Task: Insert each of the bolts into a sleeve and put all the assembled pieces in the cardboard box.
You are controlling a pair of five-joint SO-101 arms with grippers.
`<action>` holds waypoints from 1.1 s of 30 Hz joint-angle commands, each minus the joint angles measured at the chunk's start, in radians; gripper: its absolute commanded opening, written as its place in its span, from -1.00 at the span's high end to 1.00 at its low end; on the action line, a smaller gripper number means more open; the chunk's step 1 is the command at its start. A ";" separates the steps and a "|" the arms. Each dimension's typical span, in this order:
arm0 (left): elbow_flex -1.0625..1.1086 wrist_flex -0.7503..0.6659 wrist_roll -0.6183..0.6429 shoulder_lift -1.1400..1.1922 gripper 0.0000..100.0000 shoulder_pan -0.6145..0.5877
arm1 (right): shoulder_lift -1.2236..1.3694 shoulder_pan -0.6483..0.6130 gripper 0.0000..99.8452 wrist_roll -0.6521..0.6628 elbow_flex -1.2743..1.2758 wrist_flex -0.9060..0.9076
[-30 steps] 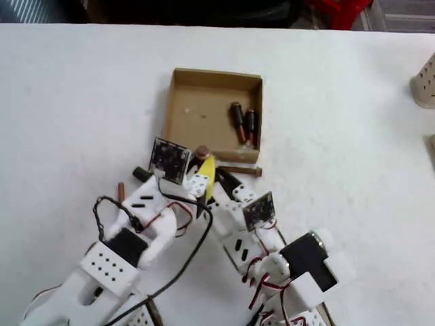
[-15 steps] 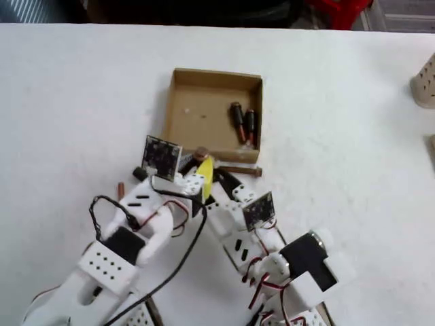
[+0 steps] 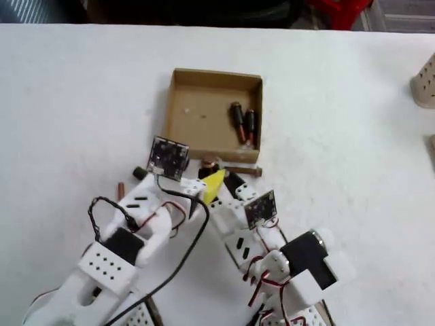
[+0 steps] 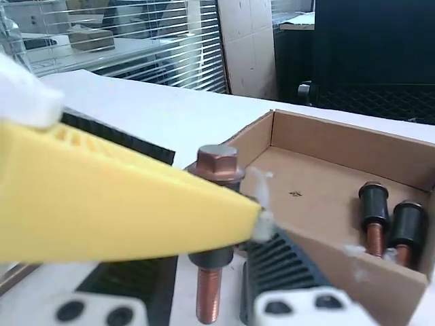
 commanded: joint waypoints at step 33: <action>0.015 0.244 0.000 -0.567 0.95 -0.713 | -0.007 0.025 0.97 0.000 0.011 -0.004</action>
